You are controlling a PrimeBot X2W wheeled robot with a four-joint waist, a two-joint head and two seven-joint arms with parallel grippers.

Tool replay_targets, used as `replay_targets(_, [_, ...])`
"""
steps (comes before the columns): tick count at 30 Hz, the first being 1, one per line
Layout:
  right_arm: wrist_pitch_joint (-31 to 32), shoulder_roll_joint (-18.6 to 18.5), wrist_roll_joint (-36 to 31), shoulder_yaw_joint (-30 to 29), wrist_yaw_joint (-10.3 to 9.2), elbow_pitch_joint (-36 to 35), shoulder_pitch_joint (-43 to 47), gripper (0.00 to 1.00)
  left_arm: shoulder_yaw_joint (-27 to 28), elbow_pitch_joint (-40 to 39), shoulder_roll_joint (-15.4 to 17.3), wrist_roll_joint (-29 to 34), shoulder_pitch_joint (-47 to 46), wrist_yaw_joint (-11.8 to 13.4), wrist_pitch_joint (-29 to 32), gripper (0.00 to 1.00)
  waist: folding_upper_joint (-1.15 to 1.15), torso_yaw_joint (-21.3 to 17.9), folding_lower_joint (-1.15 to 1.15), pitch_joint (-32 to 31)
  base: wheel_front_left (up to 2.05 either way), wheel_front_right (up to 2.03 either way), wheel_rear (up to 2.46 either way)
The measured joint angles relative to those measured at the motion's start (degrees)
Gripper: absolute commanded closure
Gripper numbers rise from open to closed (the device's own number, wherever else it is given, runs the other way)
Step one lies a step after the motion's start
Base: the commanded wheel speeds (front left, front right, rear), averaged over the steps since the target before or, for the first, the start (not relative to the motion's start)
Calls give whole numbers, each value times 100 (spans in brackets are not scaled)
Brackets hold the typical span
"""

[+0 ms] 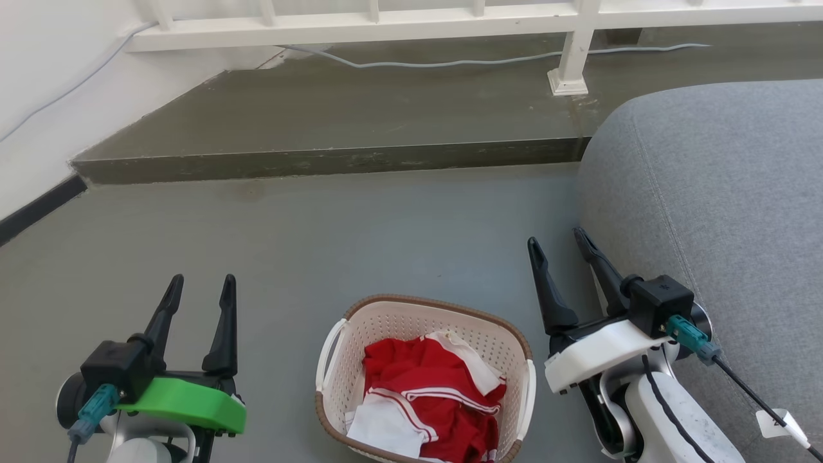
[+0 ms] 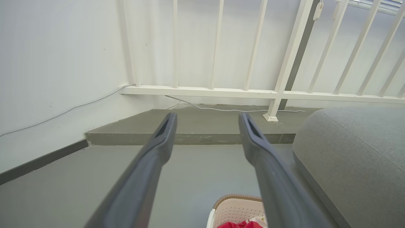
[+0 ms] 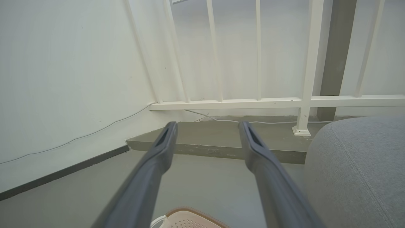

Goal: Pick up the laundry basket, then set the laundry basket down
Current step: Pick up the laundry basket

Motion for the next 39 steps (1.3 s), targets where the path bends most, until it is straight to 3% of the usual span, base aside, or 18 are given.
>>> replay_targets(22, [0,1,56,-22,-96,-2,1,0,190,-8,-52,14,0,-59,0,0,0,-46,0,168,0,0,0])
replay_targets(39, [-1,0,118,129,-303,-283,-93,0,144,-53,196,-57,-325,-83,-1,0,0,-164,0,983,0,0,0])
